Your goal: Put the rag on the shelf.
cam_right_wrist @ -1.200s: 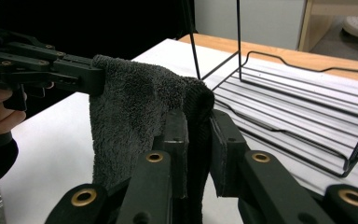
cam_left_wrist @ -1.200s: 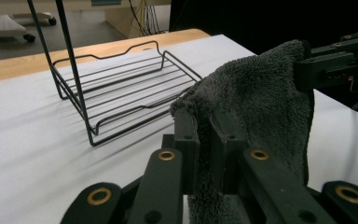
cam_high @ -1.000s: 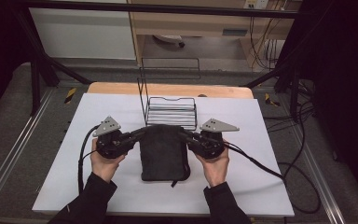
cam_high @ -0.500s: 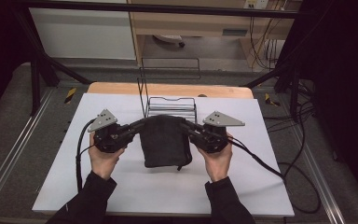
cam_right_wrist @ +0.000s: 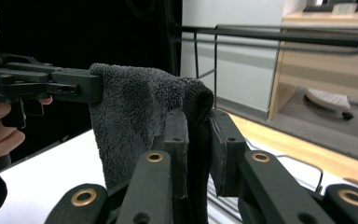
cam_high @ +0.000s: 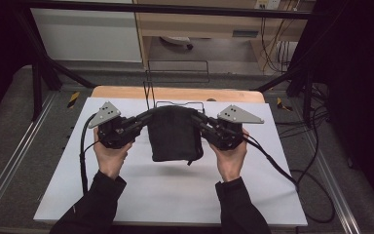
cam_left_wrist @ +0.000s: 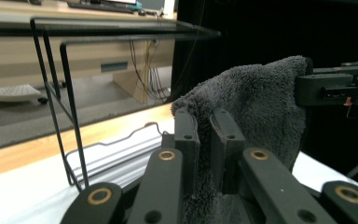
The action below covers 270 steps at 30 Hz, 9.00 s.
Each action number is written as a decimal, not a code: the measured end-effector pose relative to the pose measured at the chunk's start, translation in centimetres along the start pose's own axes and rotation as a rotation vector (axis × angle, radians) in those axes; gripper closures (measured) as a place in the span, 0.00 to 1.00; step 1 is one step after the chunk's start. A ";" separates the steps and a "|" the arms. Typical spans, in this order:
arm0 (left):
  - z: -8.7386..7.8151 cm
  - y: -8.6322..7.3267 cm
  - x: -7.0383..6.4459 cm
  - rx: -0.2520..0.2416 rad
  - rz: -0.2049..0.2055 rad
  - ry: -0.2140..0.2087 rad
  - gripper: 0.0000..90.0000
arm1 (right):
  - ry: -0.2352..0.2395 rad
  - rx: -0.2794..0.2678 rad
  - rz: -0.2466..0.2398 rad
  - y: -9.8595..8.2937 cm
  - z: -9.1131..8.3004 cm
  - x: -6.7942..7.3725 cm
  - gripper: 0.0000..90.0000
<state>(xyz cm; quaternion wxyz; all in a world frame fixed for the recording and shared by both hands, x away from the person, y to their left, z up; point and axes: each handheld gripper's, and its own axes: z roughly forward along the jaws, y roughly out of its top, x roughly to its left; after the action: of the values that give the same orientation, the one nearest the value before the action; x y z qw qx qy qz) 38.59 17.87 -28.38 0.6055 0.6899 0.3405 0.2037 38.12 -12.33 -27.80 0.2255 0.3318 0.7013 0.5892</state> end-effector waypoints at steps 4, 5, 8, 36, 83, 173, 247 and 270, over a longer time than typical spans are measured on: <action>0.2 0.7 0.0 -0.034 0.001 0.004 0.91 | -0.006 -0.030 -0.009 0.7 -0.1 -0.2 0.88; 0.2 0.9 0.0 -0.041 0.001 0.005 0.91 | -0.007 -0.036 -0.014 0.9 -0.1 -0.2 0.88; 0.3 1.5 0.0 -0.059 0.003 0.007 0.91 | -0.014 -0.050 -0.016 1.4 -0.2 -0.4 0.88; 1.4 8.3 0.6 -0.236 -0.004 0.013 0.91 | -0.087 -0.213 -0.087 8.2 -0.3 -1.1 0.88; 3.0 18.7 2.5 -0.324 0.027 0.093 0.91 | -0.136 -0.299 -0.127 18.8 2.8 -3.7 0.88; 5.1 9.5 5.3 -0.124 0.108 0.045 0.91 | -0.120 -0.128 -0.178 9.3 5.4 -5.6 0.88; 5.9 -2.0 5.3 0.284 0.054 0.100 0.45 | -0.038 0.144 -0.019 -3.0 5.4 -7.2 0.28; 1.0 -6.1 6.6 0.361 0.039 0.052 0.11 | 0.050 0.181 0.063 -5.6 0.4 -8.5 0.01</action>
<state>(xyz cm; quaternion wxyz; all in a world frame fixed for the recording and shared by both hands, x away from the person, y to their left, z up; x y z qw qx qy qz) 42.47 22.14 -35.33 0.4588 0.7883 0.3737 0.1690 43.01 -18.78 -34.01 0.1584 0.3579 0.7465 0.5382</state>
